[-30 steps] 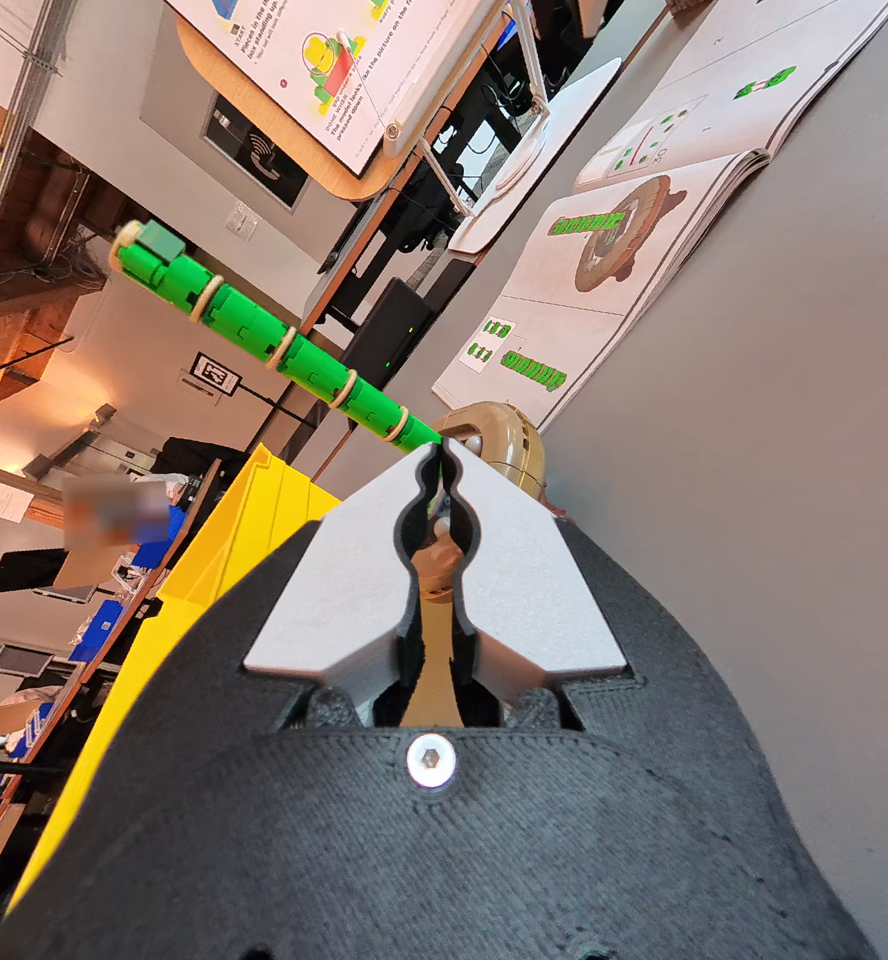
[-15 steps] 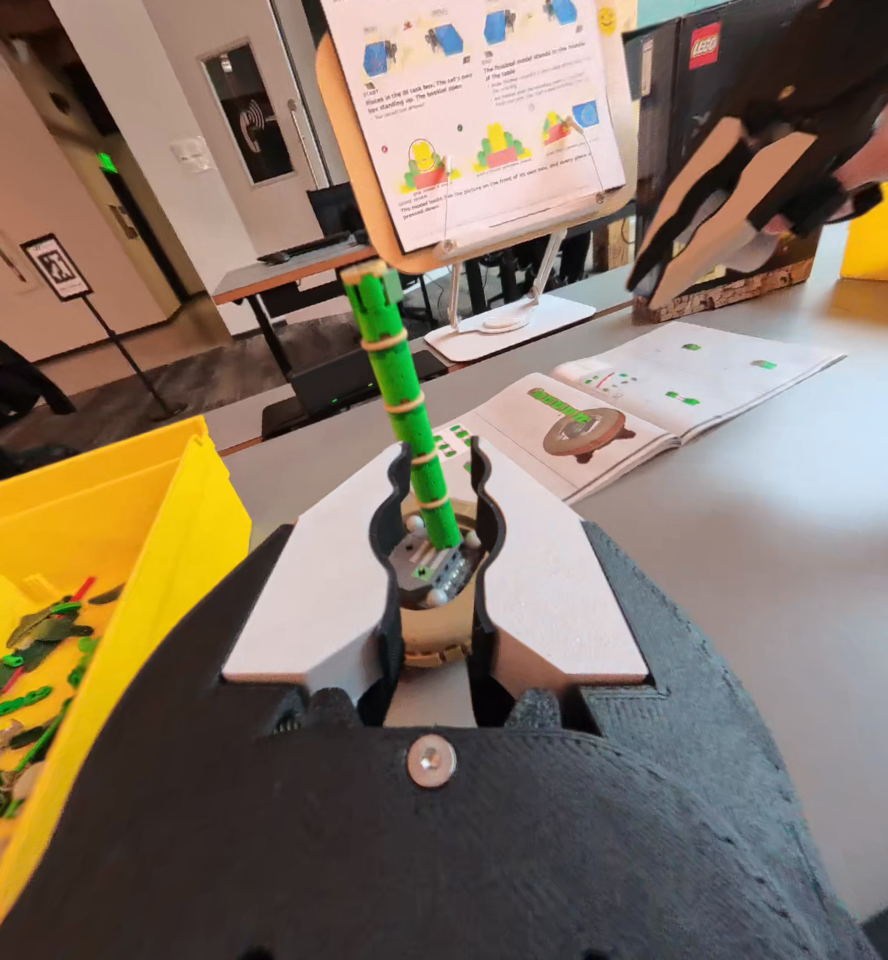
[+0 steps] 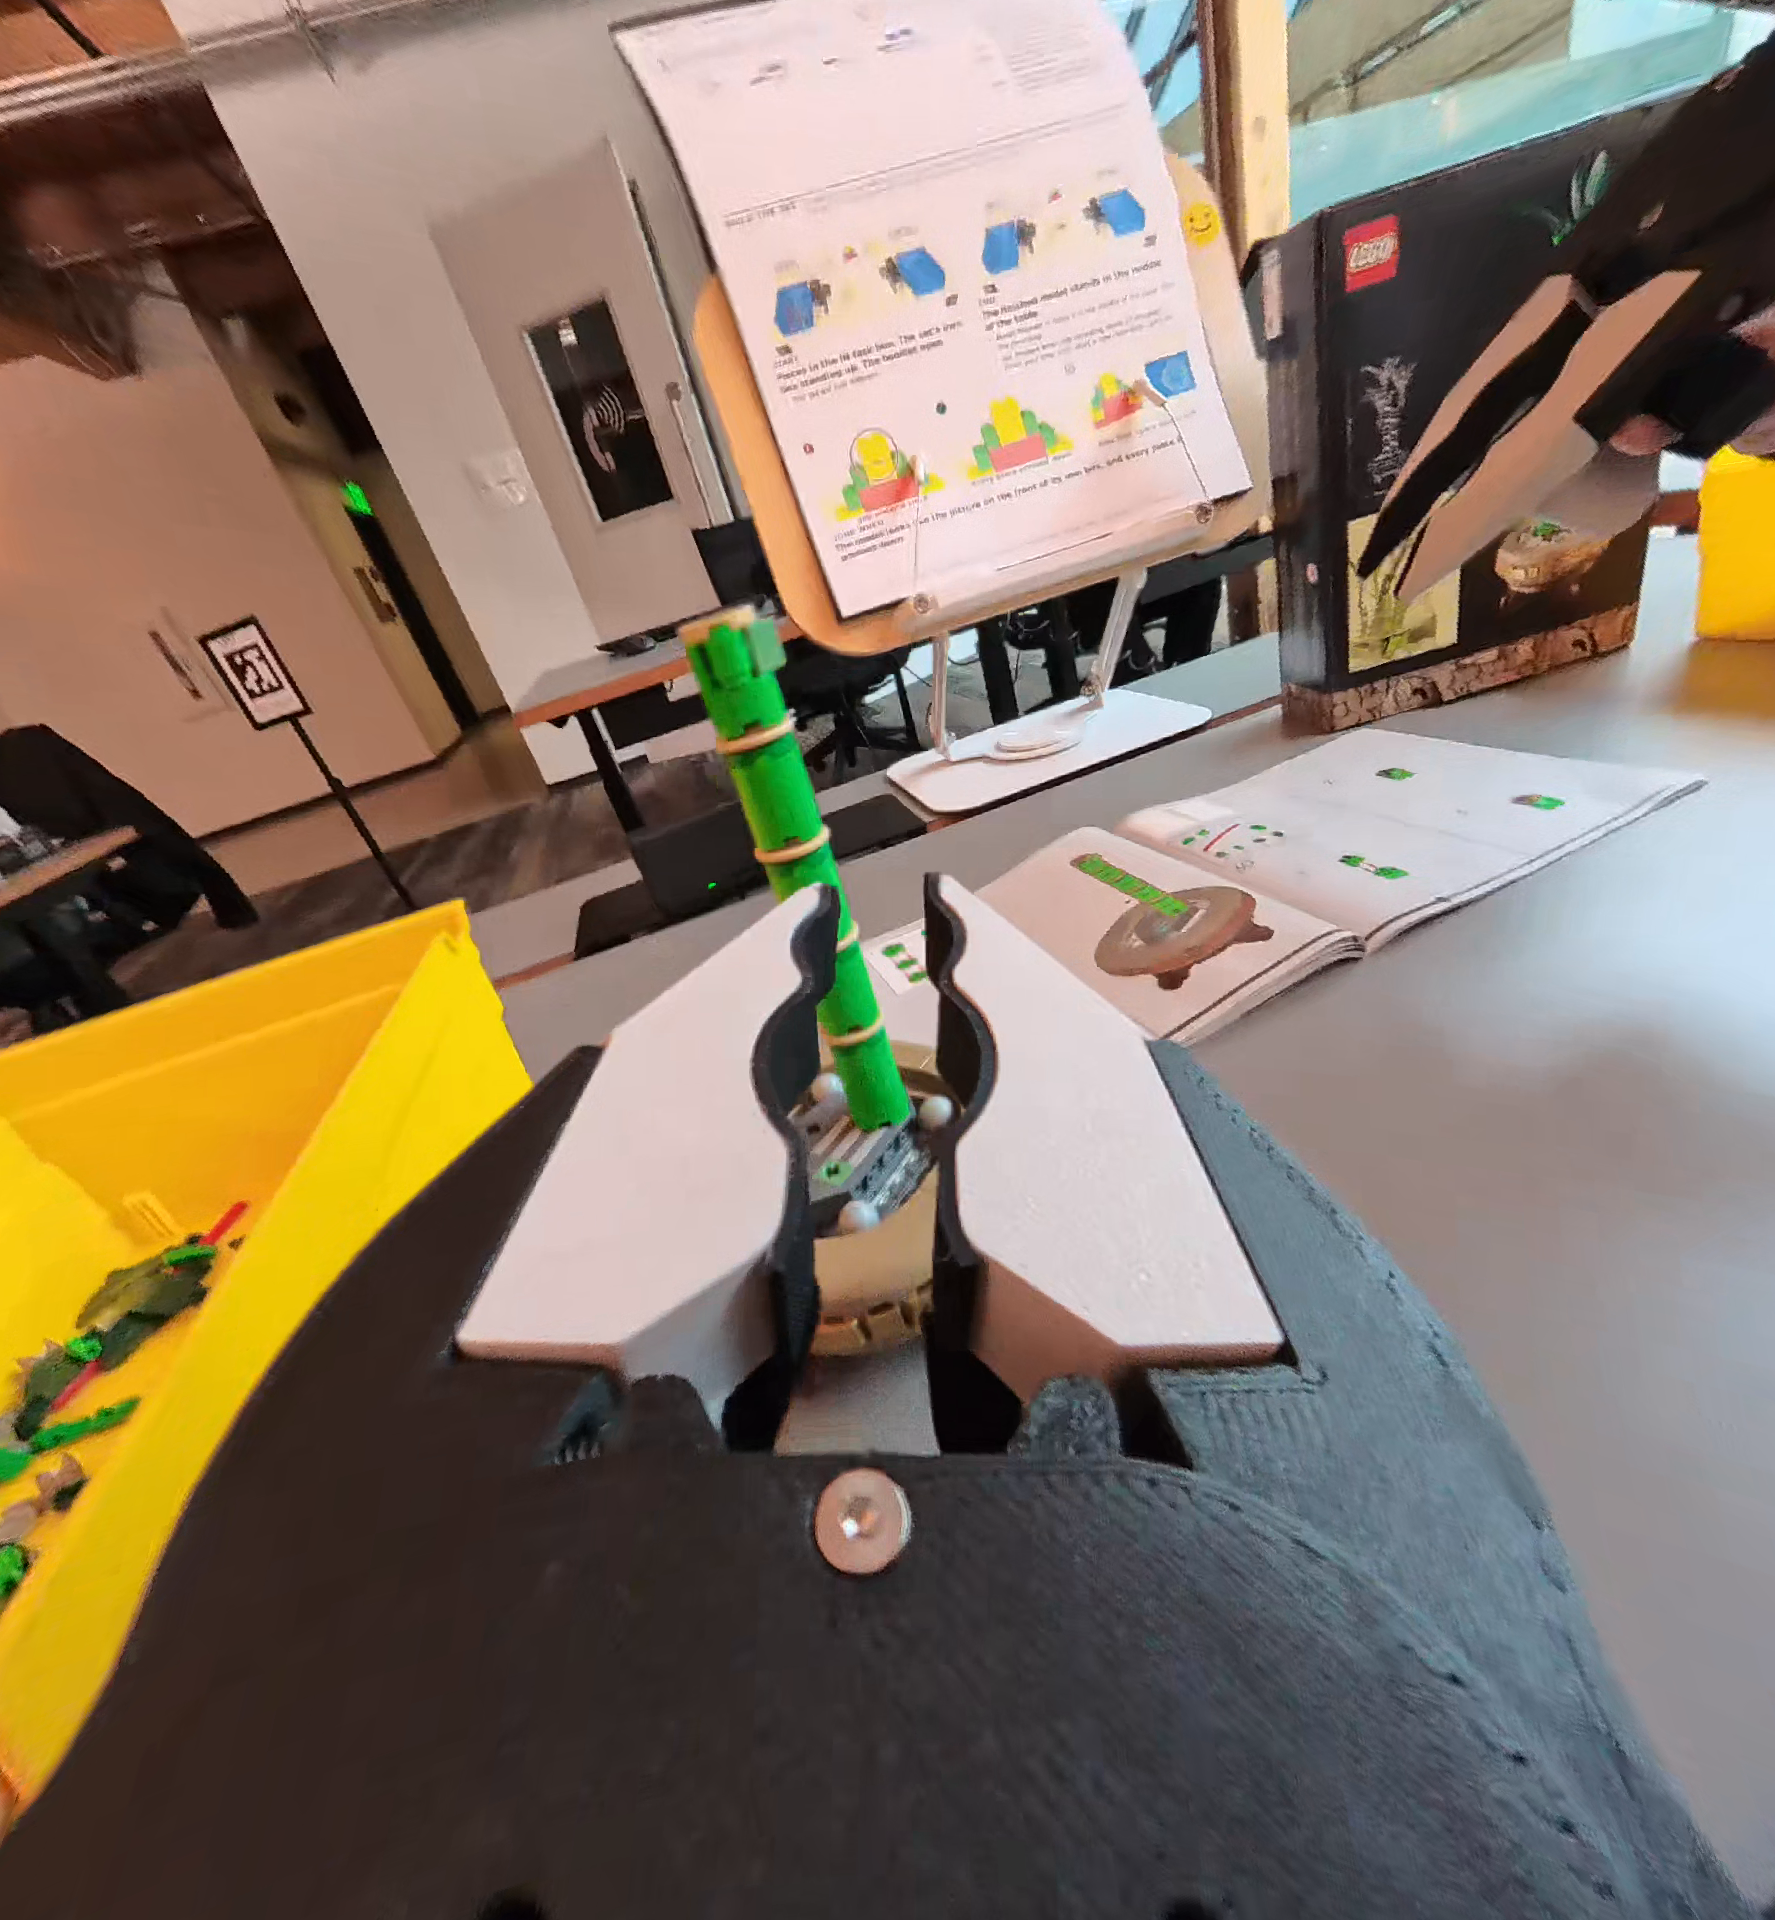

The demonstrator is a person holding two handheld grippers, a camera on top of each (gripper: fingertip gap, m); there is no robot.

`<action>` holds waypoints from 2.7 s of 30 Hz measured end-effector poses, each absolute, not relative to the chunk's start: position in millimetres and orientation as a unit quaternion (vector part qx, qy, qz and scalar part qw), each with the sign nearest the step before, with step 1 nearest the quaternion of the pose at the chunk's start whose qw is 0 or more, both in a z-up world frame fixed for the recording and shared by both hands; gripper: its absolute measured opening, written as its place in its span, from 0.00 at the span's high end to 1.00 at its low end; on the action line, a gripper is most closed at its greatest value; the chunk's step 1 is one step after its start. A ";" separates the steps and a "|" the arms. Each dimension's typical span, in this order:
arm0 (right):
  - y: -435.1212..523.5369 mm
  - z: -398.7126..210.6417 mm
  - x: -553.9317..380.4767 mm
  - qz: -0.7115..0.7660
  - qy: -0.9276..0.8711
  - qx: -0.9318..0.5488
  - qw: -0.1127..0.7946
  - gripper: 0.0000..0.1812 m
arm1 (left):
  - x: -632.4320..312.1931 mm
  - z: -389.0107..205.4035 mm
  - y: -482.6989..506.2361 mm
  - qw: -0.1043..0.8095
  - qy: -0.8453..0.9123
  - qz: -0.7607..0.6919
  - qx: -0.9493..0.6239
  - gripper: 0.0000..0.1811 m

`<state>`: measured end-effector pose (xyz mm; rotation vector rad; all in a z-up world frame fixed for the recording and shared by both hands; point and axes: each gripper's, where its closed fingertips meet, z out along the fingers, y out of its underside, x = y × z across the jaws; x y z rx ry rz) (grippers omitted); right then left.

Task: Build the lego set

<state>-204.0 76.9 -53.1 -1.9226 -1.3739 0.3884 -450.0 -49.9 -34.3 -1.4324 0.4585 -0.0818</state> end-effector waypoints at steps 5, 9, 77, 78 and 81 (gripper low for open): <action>71.3 -47.1 -211.0 0.123 -0.552 -0.739 0.367 0.86 | -468.2 -43.9 -35.5 0.690 0.171 -0.074 -0.699 0.85; 65.2 -42.5 -212.0 0.105 -0.563 -0.736 0.363 0.86 | -469.4 -72.4 -27.0 0.619 0.188 -0.086 -0.757 0.72; 30.4 -29.2 -231.8 0.213 -0.586 -0.701 0.345 0.85 | -465.1 -5.7 -31.4 0.666 0.215 -0.043 -0.713 0.93; 30.0 -29.3 -232.4 0.213 -0.587 -0.700 0.345 0.85 | -464.3 -6.2 -32.0 0.666 0.216 -0.045 -0.713 0.93; 29.7 -30.2 -233.5 0.213 -0.588 -0.701 0.344 0.85 | -463.1 -6.9 -34.4 0.665 0.220 -0.045 -0.713 0.93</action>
